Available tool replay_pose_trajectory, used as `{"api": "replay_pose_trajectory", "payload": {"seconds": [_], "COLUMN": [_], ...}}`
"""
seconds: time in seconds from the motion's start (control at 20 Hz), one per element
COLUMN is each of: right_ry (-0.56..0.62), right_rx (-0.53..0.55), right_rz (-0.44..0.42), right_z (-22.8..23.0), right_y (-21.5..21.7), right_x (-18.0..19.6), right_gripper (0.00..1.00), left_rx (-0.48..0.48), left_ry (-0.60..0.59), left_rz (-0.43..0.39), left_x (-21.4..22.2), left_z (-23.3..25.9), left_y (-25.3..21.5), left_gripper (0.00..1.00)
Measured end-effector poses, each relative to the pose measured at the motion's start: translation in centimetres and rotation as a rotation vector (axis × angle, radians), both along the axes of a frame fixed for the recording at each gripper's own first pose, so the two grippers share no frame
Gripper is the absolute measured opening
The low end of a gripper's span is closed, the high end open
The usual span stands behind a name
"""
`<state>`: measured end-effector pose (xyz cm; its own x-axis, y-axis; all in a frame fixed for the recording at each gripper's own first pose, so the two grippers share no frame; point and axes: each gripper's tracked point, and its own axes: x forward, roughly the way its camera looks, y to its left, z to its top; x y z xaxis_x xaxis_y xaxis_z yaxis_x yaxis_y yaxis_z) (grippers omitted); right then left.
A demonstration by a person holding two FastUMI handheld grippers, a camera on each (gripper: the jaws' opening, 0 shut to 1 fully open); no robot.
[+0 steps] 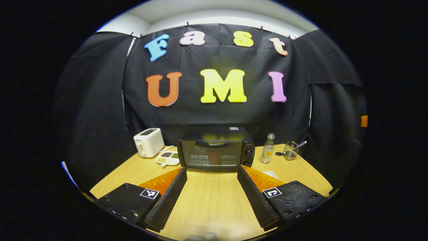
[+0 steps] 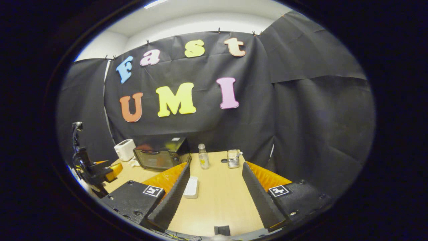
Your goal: Open the electric oven with the left hand, put the food in, and close the electric oven.
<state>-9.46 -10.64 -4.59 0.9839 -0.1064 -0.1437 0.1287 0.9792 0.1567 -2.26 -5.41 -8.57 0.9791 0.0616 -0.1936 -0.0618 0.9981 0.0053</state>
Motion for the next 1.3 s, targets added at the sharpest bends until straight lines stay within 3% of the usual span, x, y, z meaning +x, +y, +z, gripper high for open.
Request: {"api": "replay_pose_trajectory", "payload": {"seconds": [0.1,0.2,0.4,0.65,0.8,0.85,1.3], "right_ry": [-0.048,-0.052,-0.103,-0.155,-0.164,-0.165,-0.178], "right_rx": [0.014,-0.006,-0.001,-0.050,-0.060,-0.056,-0.072], "right_rz": [0.039,0.041,0.054,0.081,0.055,0.045,-0.037], "right_z": [0.8,0.5,3.0,6.3,7.2,7.4,8.2], "right_y": [0.5,0.4,2.5,6.8,7.8,8.1,7.9], "right_x": [-0.9,-1.4,-2.6,-2.7,-2.7,-2.9,-4.1], "right_gripper": [1.00,1.00,0.96,0.99,0.96,1.00,0.96], "left_rx": [0.027,0.057,0.065,0.026,0.008,-0.001,0.001], "left_ry": [-0.081,-0.129,-0.169,-0.219,-0.221,-0.228,-0.229], "left_rz": [0.027,0.042,0.038,-0.026,-0.032,-0.037,-0.062], "left_x": [-4.0,-7.2,-10.9,-10.5,-10.0,-9.9,-9.6], "left_z": [4.1,7.1,10.1,12.8,13.3,13.6,14.6], "left_y": [0.7,1.5,2.0,2.5,4.0,4.3,6.5], "left_gripper": [1.00,0.96,0.96,0.96,0.96,0.97,0.96]}}
